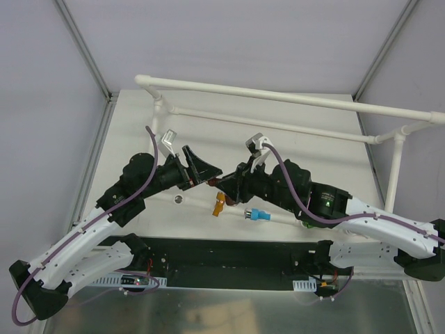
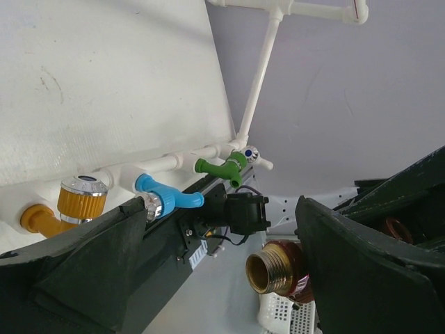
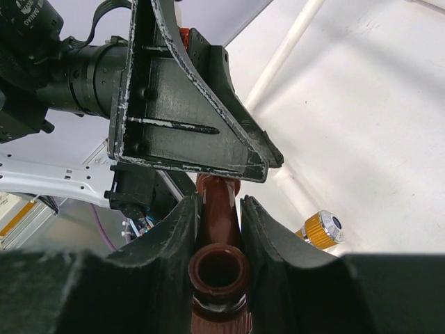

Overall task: Install the water faucets
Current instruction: Adjust the water faucet.

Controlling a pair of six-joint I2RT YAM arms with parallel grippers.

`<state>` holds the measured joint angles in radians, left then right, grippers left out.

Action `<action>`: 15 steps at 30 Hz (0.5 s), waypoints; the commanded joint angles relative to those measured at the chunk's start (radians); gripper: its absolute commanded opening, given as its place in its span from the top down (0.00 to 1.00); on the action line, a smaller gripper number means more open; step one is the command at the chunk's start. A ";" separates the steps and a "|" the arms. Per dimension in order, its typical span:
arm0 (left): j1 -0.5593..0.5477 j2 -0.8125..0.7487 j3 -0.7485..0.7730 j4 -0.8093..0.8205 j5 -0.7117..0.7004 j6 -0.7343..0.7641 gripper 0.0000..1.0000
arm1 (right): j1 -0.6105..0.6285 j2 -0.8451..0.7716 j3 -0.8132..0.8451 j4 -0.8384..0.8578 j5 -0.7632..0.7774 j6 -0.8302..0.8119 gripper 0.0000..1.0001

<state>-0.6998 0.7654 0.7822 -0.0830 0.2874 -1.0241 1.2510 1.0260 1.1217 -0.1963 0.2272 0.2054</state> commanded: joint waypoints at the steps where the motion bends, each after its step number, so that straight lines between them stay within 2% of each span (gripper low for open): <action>1: -0.007 -0.020 0.003 0.015 -0.060 -0.086 0.08 | -0.012 -0.007 -0.005 0.106 0.058 0.008 1.00; 5: -0.007 -0.023 -0.001 0.055 -0.085 -0.192 0.08 | -0.012 0.003 -0.049 0.165 0.077 0.008 1.00; 9: -0.007 -0.032 0.002 0.077 -0.100 -0.261 0.16 | -0.012 0.022 -0.080 0.224 0.086 0.006 1.00; 15: -0.007 -0.041 0.003 0.080 -0.085 -0.335 0.20 | -0.012 0.020 -0.126 0.328 0.103 -0.009 1.00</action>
<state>-0.7010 0.7425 0.7822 -0.0601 0.2077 -1.2747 1.2411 1.0637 1.0119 -0.0418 0.2935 0.2043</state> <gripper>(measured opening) 0.806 0.334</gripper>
